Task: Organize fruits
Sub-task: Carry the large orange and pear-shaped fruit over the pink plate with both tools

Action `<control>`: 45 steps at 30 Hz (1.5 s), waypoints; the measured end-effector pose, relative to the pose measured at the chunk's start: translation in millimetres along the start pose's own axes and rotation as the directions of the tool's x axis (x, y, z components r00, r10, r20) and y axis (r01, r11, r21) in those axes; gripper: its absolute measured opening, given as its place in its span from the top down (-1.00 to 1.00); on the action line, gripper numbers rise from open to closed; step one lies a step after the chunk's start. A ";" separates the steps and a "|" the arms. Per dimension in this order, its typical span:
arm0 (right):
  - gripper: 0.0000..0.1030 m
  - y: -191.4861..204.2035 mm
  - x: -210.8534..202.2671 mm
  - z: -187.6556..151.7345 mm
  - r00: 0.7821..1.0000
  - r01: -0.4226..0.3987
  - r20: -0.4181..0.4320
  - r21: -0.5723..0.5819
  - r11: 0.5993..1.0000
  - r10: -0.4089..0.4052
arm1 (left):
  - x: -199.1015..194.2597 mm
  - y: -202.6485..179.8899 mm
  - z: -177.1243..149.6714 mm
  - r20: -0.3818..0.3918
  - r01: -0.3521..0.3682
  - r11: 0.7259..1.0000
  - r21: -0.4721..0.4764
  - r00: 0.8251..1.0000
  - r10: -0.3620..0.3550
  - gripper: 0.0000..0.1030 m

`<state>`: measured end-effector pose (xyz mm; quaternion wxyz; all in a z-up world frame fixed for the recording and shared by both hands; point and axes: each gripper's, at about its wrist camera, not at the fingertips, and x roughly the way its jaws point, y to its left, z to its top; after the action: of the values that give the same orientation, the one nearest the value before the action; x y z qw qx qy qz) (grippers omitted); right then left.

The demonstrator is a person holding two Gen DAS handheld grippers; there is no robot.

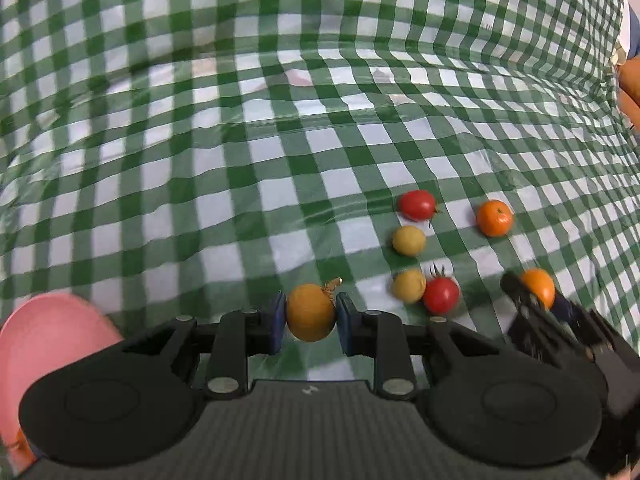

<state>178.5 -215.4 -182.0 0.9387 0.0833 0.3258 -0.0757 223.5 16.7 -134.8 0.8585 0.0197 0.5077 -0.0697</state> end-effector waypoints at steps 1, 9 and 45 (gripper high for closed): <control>0.23 -0.2 -2.8 0.9 1.000 -0.001 0.012 0.012 1.000 0.001 | -8.1 2.8 -4.8 0.004 0.000 1.000 0.000 1.000 0.000 0.42; 0.23 25.2 -63.2 7.4 0.998 -0.034 0.060 0.009 0.999 0.033 | -80.1 51.9 -68.5 -0.015 -0.010 0.999 -0.039 1.000 0.009 0.42; 0.23 171.2 -373.2 -70.4 0.897 -0.424 -0.026 -0.327 0.844 0.441 | -292.5 172.3 -246.4 0.188 0.008 0.970 -0.241 0.981 0.039 0.42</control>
<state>-119.7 -1.3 14.9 0.9400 -0.0028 0.2831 0.1903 -105.4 242.2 -4.5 0.8998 -0.0874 0.4275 -0.0025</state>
